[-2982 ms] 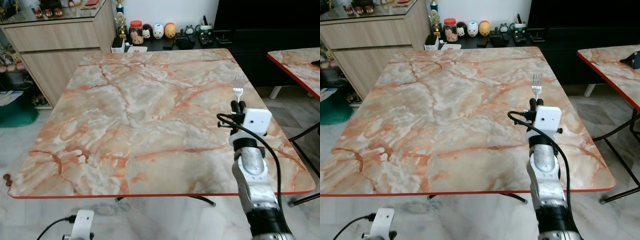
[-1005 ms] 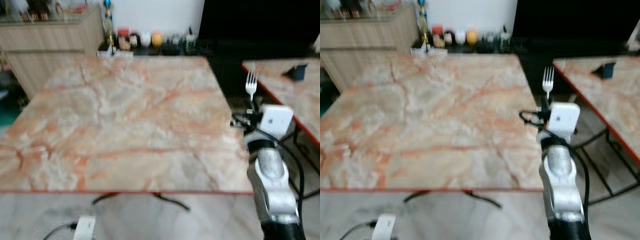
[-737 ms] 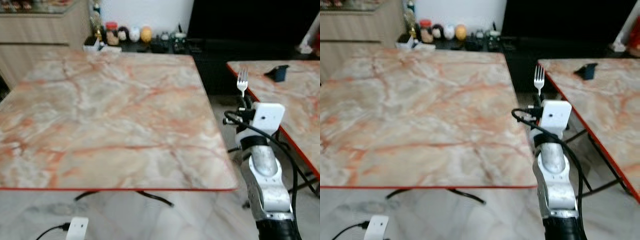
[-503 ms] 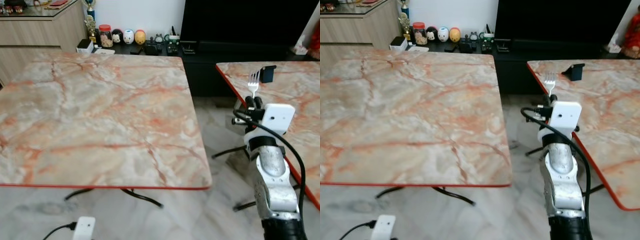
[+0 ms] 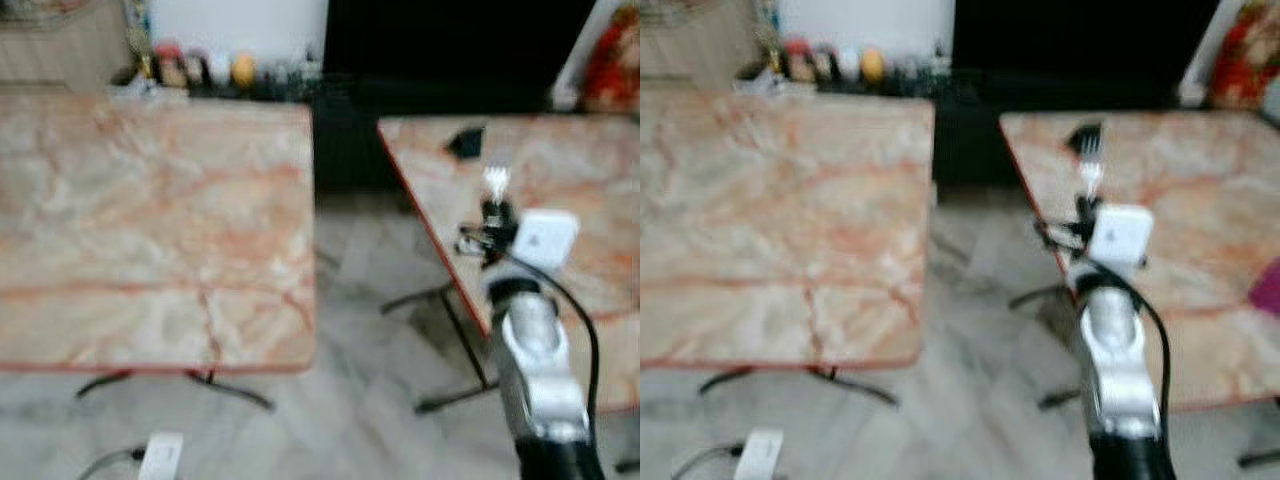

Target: Setting the table

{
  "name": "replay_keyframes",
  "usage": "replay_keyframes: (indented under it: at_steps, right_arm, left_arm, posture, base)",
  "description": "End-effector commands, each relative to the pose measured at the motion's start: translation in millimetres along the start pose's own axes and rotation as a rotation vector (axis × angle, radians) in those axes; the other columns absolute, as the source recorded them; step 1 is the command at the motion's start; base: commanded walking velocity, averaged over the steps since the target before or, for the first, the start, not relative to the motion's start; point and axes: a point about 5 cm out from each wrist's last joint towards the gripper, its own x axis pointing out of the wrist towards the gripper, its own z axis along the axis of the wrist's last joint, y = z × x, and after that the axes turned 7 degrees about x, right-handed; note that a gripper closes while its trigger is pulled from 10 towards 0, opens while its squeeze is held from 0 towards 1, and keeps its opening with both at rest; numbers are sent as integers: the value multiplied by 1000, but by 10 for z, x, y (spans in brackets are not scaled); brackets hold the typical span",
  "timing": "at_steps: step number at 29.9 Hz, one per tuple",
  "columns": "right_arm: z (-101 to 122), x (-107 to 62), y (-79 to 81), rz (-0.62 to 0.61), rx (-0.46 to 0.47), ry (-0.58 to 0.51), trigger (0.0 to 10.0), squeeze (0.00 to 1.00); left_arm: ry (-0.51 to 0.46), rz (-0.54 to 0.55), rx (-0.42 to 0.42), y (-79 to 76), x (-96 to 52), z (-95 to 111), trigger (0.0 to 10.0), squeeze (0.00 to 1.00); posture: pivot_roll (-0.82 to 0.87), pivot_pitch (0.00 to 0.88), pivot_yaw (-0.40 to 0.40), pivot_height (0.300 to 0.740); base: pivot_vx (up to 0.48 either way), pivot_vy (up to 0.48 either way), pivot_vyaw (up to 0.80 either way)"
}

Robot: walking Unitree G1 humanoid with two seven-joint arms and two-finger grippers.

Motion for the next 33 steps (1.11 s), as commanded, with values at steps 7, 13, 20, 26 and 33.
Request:
replay_keyframes:
  at_steps: [7,13,20,26,33]
  right_arm:
    - [54,-4,-102,-28,-15,-14,10000,0]
    - [25,11,-69,-14,-12,-1,10000,0]
    - [25,31,-26,-6,-4,-3,10000,0]
    - [59,33,-37,-9,-7,-15,10000,0]
    - [69,20,-50,-10,-8,-26,10000,0]
  left_arm:
    - [-1,-22,13,-70,3,18,10000,0]
    - [4,-22,6,-71,0,-6,10000,0]
    - [9,-19,7,-69,-1,-16,10000,0]
    - [6,-22,18,-63,-1,-13,10000,0]
    - [3,-27,21,-59,-1,-9,10000,0]
  posture:
    - [-62,0,-24,740]
    - [-48,0,-33,740]
    - [-45,0,-30,740]
    - [-65,0,-18,740]
    - [-60,0,-19,740]
  base:
    - [0,-400,0]
    - [0,-402,0]
    - [0,-402,0]
    - [0,-401,0]
    - [0,-401,0]
